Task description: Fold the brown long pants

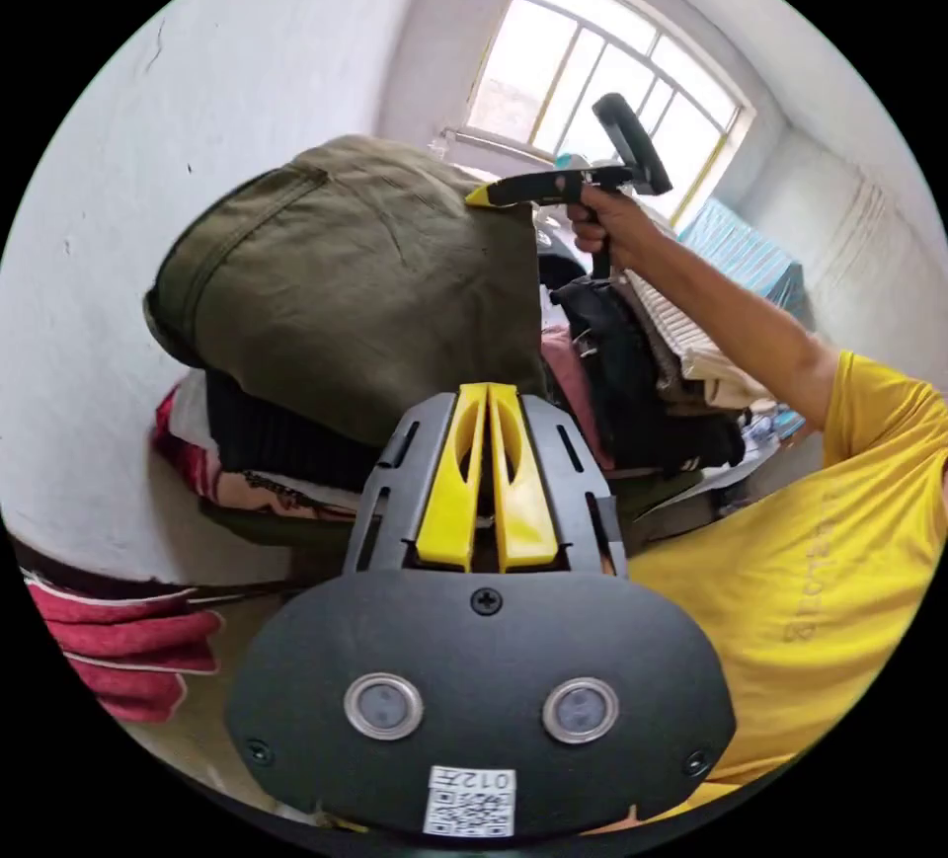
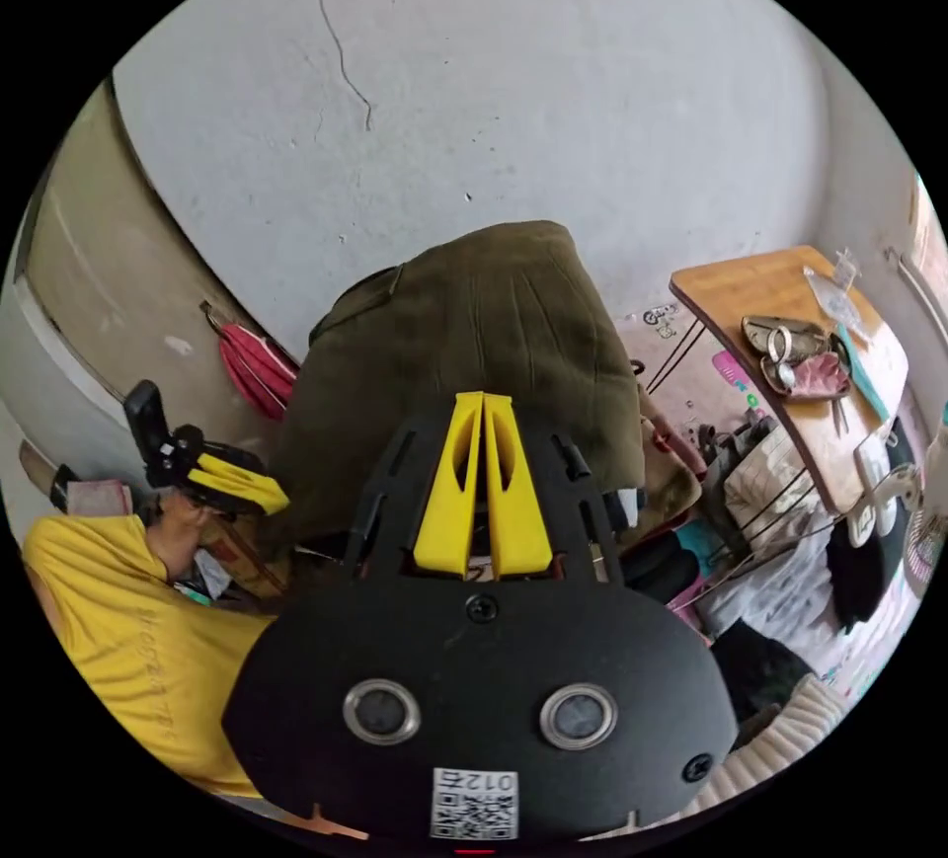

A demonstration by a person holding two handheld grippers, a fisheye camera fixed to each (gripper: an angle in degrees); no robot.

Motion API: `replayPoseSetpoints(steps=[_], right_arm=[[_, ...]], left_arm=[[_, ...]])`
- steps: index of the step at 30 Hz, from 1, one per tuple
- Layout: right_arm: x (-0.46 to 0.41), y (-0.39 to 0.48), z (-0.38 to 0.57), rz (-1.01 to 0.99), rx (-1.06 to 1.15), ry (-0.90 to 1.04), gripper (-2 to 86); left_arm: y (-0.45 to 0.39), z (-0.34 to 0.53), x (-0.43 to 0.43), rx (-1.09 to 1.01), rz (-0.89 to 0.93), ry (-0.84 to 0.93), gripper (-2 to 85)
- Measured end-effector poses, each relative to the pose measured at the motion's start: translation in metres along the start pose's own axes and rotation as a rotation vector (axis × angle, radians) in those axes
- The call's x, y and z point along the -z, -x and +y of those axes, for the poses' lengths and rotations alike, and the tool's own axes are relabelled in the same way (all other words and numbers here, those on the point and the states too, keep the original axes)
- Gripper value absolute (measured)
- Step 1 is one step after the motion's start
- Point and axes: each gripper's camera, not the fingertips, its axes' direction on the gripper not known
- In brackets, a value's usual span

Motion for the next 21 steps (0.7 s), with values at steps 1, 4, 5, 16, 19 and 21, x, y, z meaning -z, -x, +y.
replayPoseSetpoints(steps=[1,4,5,16,19,21], right_arm=[[0.025,0.005,0.005,-0.020,-0.035,-0.029,0.7],[0.113,0.032,0.037,-0.060,-0.007,-0.135,0.7],[0.133,0.038,0.047,-0.061,-0.002,-0.145,0.7],[0.464,0.101,0.381,0.217,-0.180,-0.313,0.8],[0.518,0.113,0.492,0.214,-0.302,-0.509,0.8],[0.536,0.112,0.558,0.252,-0.430,-0.565,0.7]], left_arm=[[-0.008,-0.001,0.014,0.020,0.003,-0.063,0.6],[-0.070,-0.007,0.050,-0.035,-0.100,-0.227,0.5],[-0.086,-0.010,0.055,-0.058,-0.106,-0.255,0.5],[-0.431,-0.081,-0.080,-0.524,0.289,-0.054,0.4],[-0.518,-0.081,-0.126,-0.612,0.431,0.012,0.5],[-0.572,-0.076,-0.167,-0.673,0.433,0.104,0.5]])
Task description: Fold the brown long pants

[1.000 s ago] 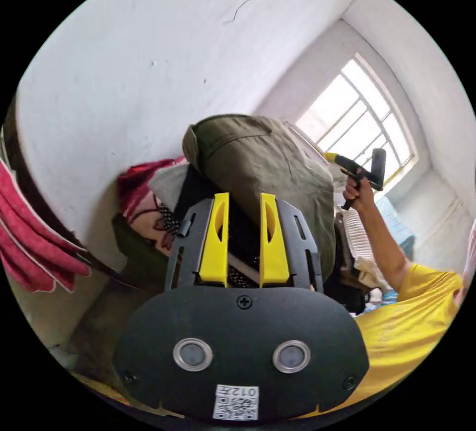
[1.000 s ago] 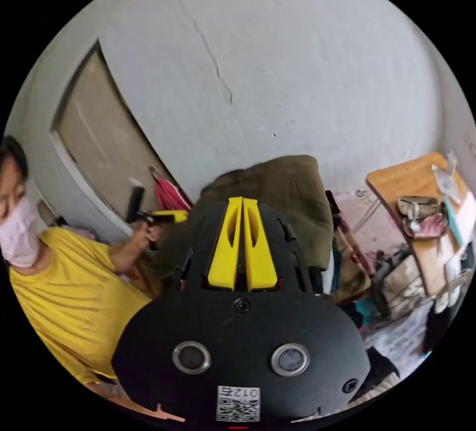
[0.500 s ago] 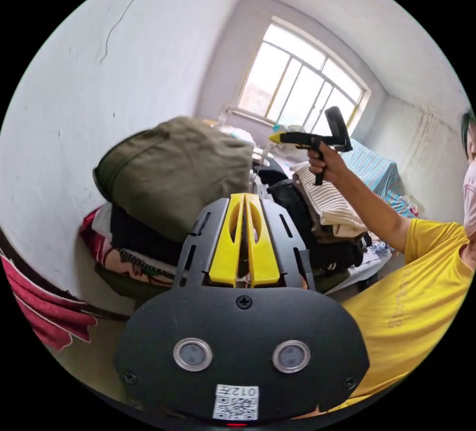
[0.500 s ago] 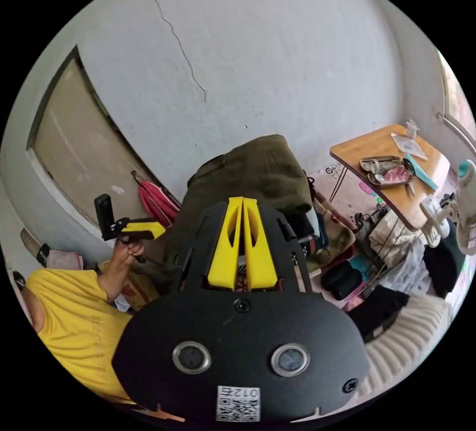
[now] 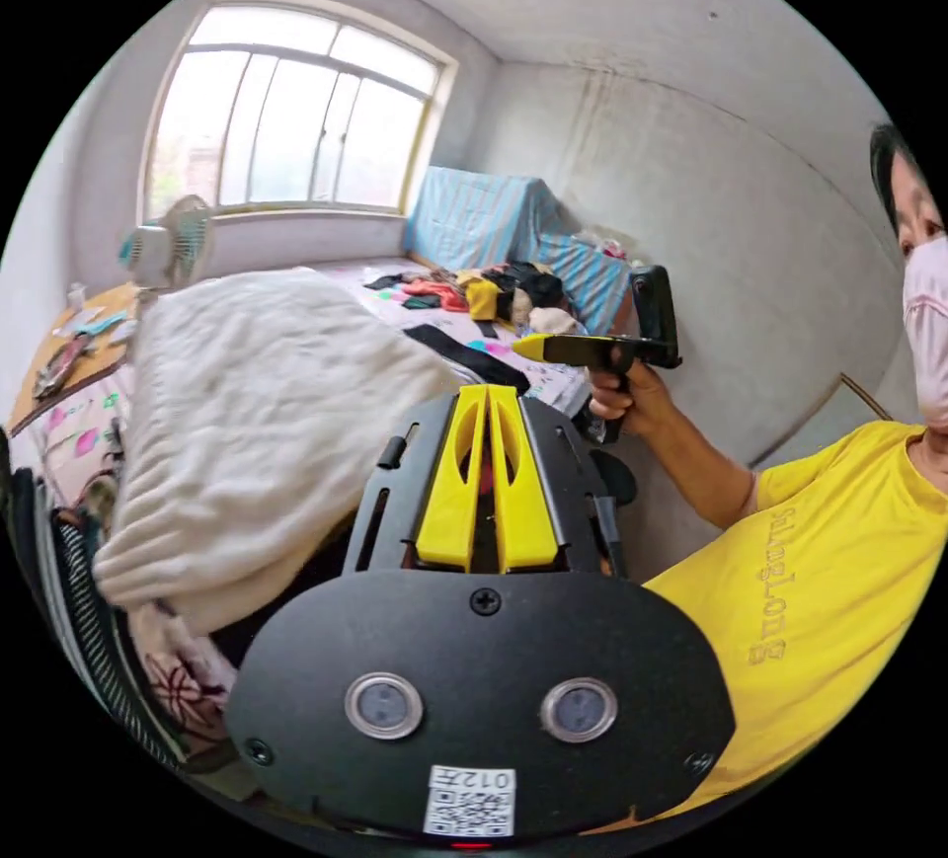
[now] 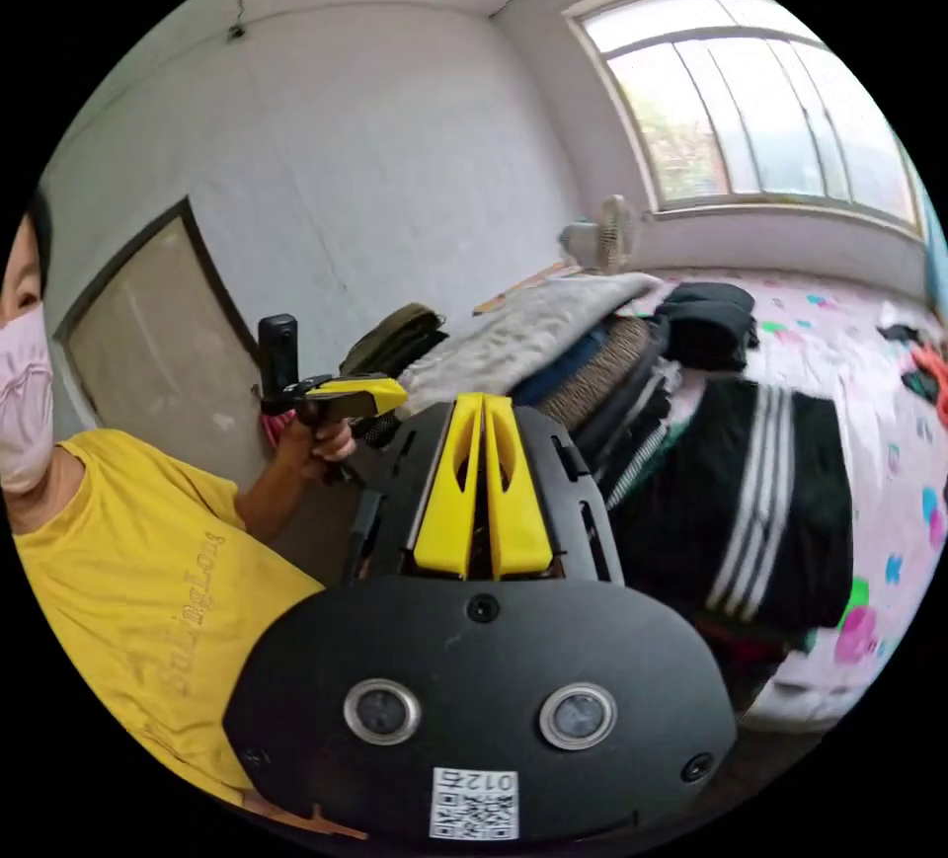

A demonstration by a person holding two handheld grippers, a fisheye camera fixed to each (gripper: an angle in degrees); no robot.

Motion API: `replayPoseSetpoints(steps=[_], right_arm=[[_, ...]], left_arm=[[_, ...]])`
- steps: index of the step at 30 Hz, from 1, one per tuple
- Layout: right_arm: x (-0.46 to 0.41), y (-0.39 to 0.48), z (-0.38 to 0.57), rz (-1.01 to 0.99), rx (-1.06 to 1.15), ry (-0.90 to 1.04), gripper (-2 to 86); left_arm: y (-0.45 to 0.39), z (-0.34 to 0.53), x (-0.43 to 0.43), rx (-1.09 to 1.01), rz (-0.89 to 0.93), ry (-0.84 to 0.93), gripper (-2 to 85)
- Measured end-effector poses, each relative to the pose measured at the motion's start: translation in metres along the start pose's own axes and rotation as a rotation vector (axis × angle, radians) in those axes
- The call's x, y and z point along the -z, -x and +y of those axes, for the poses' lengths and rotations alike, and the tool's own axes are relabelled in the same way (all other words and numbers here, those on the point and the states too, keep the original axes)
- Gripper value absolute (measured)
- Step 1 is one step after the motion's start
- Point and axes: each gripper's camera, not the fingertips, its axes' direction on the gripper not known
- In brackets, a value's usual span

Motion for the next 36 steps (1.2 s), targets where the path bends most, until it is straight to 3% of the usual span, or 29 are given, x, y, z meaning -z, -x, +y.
replayPoseSetpoints(steps=[3,7,11,14,17,19,24,27,31,36], right_arm=[[0.055,-0.062,0.053,0.114,-0.228,-0.051,0.7],[0.098,-0.119,0.076,0.220,-0.367,-0.123,0.7],[0.100,-0.144,0.043,0.336,-0.296,-0.072,0.6],[0.084,-0.167,0.005,0.433,-0.182,0.031,0.6],[0.051,-0.202,-0.023,0.471,-0.039,0.239,0.6],[0.032,-0.236,-0.026,0.417,-0.025,0.391,0.6],[0.047,-0.285,-0.033,0.226,-0.060,0.450,0.7],[0.064,-0.319,-0.047,0.023,-0.220,0.444,0.7],[0.071,-0.312,-0.105,0.102,0.020,0.330,0.7],[-0.007,-0.351,-0.116,0.138,0.217,0.572,0.7]], left_arm=[[-0.034,-0.047,-0.097,-0.070,-0.019,0.164,0.5],[-0.031,-0.112,-0.202,-0.093,-0.342,0.273,0.5],[0.011,-0.151,-0.257,-0.006,-0.327,0.380,0.5],[0.042,-0.164,-0.263,0.050,-0.232,0.364,0.5],[0.067,-0.167,-0.264,0.095,-0.161,0.388,0.5],[0.076,-0.171,-0.267,0.127,-0.188,0.466,0.4],[0.081,-0.185,-0.273,0.165,-0.218,0.508,0.4],[0.092,-0.204,-0.255,0.277,-0.195,0.464,0.4],[0.087,-0.264,-0.232,0.230,-0.415,0.310,0.5],[0.144,-0.278,-0.302,0.290,-0.535,0.559,0.5]])
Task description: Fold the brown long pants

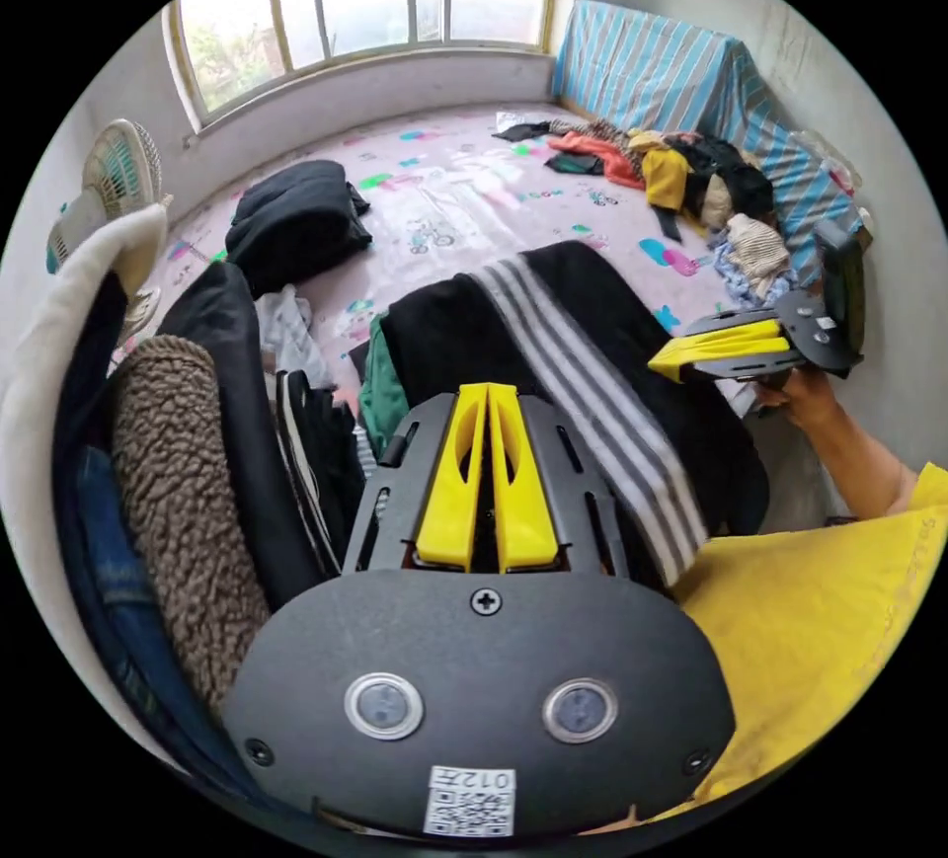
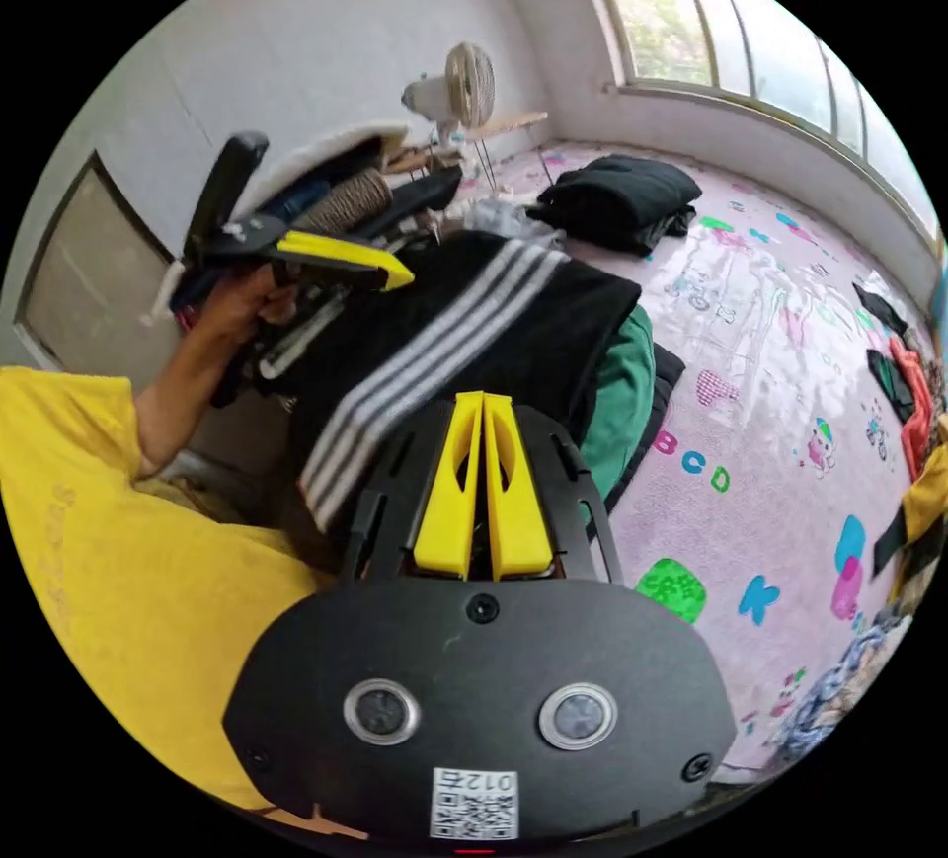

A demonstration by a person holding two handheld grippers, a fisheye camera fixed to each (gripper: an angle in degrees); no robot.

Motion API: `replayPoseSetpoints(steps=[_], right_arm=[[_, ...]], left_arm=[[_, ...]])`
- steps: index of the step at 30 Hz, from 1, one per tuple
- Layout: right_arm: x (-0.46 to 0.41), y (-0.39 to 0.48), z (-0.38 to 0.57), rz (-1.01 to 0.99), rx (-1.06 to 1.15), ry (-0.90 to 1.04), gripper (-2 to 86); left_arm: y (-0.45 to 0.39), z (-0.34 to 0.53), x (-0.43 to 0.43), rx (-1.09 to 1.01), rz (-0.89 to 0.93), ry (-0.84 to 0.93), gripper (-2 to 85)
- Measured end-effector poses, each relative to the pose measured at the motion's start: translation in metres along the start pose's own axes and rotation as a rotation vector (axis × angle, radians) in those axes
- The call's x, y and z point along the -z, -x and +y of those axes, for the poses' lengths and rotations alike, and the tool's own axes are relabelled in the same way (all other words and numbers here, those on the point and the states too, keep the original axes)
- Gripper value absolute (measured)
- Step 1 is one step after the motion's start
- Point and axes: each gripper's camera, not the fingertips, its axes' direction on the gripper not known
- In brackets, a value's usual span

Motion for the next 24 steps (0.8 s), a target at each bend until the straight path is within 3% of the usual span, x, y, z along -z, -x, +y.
replayPoseSetpoints(steps=[8,10,14,16,19,24], right_arm=[[-0.011,-0.068,0.013,-0.234,-0.021,-0.002,1.4],[0.008,-0.085,0.009,-0.179,0.009,-0.099,2.3],[0.010,-0.145,-0.007,-0.123,-0.154,-0.205,7.4],[-0.010,-0.196,-0.011,-0.279,-0.329,-0.187,9.7],[-0.032,-0.238,0.003,-0.412,-0.498,-0.215,8.9],[-0.065,-0.270,0.021,-0.566,-0.572,-0.159,7.7]], left_arm=[[0.025,-0.015,-0.005,0.130,0.091,0.023,0.5],[0.029,-0.030,0.022,0.133,-0.038,-0.057,0.5],[0.062,-0.064,0.019,0.220,-0.039,-0.044,0.8],[0.091,-0.082,-0.007,0.297,0.050,0.056,1.2],[0.114,-0.086,-0.023,0.327,0.208,0.060,1.6],[0.133,-0.079,-0.021,0.357,0.339,0.001,1.5]])
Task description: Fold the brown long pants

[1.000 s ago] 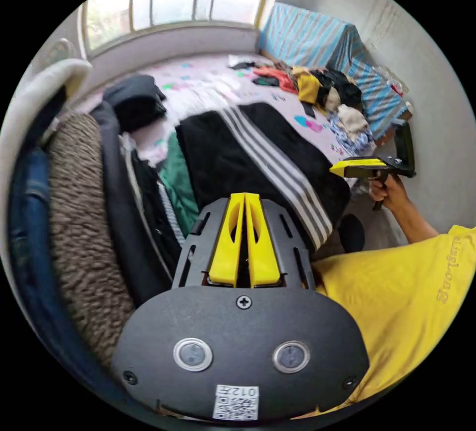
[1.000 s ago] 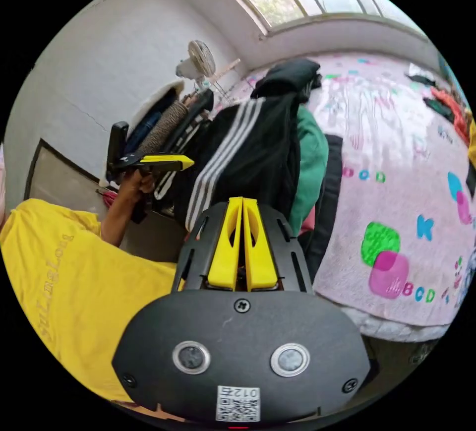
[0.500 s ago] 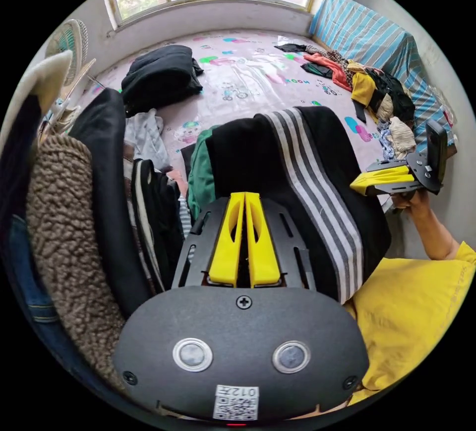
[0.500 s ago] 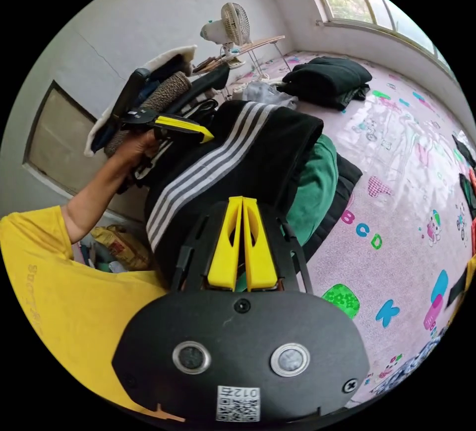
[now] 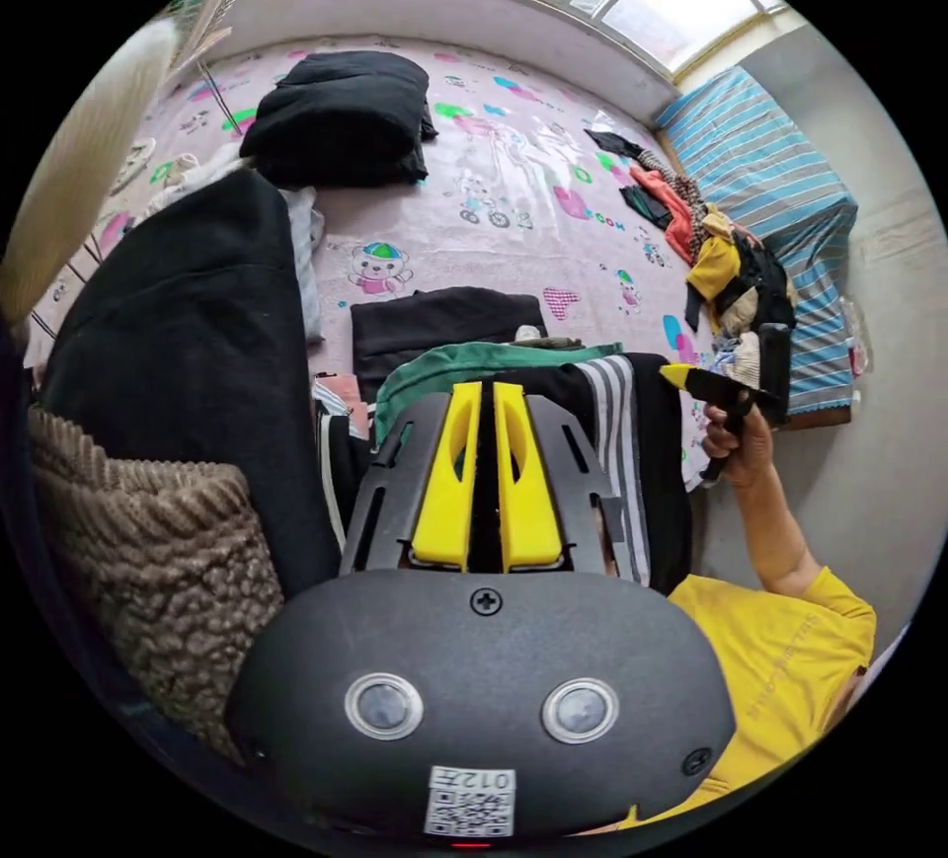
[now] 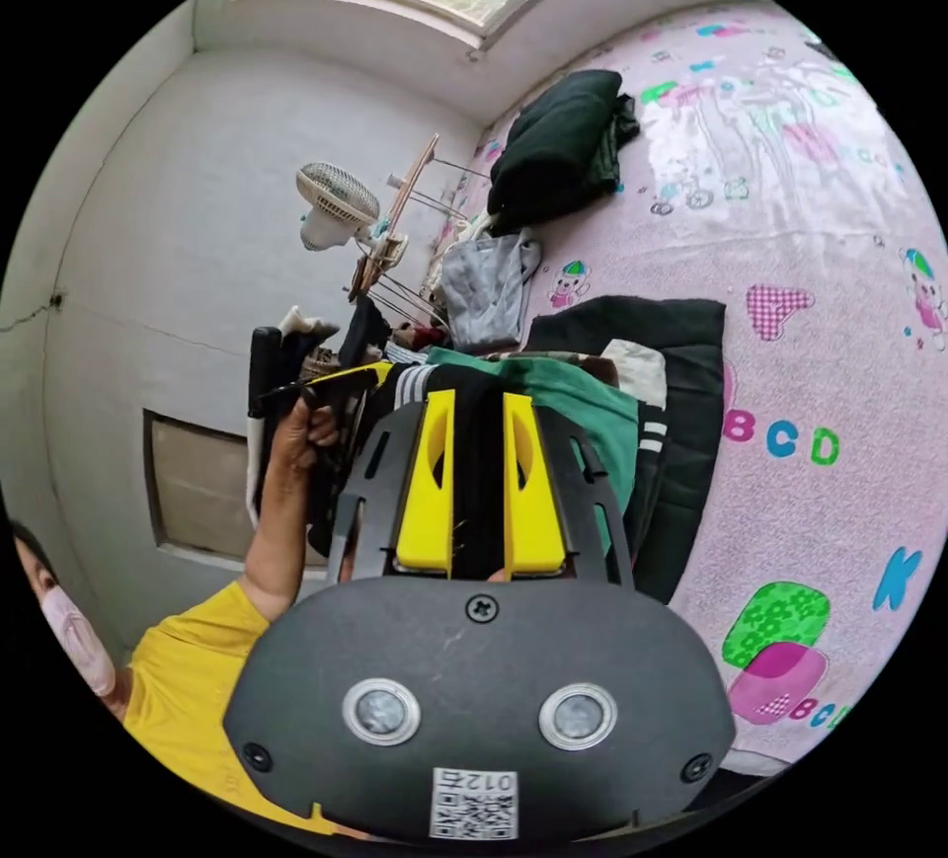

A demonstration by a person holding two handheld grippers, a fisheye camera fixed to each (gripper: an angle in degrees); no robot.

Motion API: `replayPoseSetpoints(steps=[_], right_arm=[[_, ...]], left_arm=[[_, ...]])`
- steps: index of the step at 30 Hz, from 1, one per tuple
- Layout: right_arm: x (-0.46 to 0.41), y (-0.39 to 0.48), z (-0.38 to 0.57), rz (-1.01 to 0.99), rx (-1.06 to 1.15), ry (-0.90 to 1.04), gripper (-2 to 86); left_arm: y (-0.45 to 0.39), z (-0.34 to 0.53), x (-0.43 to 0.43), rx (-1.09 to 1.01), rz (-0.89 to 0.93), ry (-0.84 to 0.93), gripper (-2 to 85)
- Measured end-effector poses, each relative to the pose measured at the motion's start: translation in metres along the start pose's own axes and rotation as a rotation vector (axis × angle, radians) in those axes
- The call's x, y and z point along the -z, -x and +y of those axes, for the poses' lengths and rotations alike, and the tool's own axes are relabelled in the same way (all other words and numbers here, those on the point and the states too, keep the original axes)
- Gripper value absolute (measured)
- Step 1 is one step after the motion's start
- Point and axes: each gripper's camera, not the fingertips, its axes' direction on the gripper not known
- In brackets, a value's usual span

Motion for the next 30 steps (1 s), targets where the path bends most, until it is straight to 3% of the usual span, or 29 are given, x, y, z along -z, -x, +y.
replayPoseSetpoints(steps=[2,4,9,11,13,15,18,20,25,30], right_arm=[[0.007,-0.015,0.004,-0.032,-0.033,-0.037,7.5],[0.006,-0.031,0.005,-0.070,-0.059,-0.028,7.3],[-0.001,-0.043,0.006,-0.079,-0.021,-0.012,4.3],[0.001,-0.041,0.010,-0.037,0.026,-0.029,3.4],[0.004,-0.030,0.023,0.072,0.158,-0.074,2.8],[-0.002,-0.024,0.032,0.158,0.234,-0.087,2.5],[-0.008,-0.032,0.035,0.130,0.228,-0.082,2.2],[-0.010,-0.039,0.035,0.113,0.216,-0.072,2.1],[-0.013,-0.050,0.038,0.101,0.210,-0.050,2.2],[-0.017,-0.052,0.044,0.108,0.214,-0.043,2.1]], left_arm=[[-0.008,0.002,0.010,-0.020,-0.068,-0.049,1.8],[-0.021,-0.008,0.001,-0.076,-0.160,0.019,2.1],[-0.027,-0.023,-0.020,-0.146,-0.126,0.040,0.8],[-0.030,-0.022,-0.018,-0.147,-0.220,-0.001,0.6],[-0.049,-0.018,-0.023,-0.230,-0.498,0.006,0.5],[-0.065,-0.014,-0.033,-0.339,-0.541,0.031,0.5],[-0.072,-0.006,-0.017,-0.260,-0.612,-0.080,0.7],[-0.064,-0.003,0.000,-0.175,-0.560,-0.132,1.0],[-0.031,-0.002,0.008,-0.067,-0.057,-0.047,5.9],[-0.019,0.000,-0.013,0.002,-0.019,0.001,7.6]])
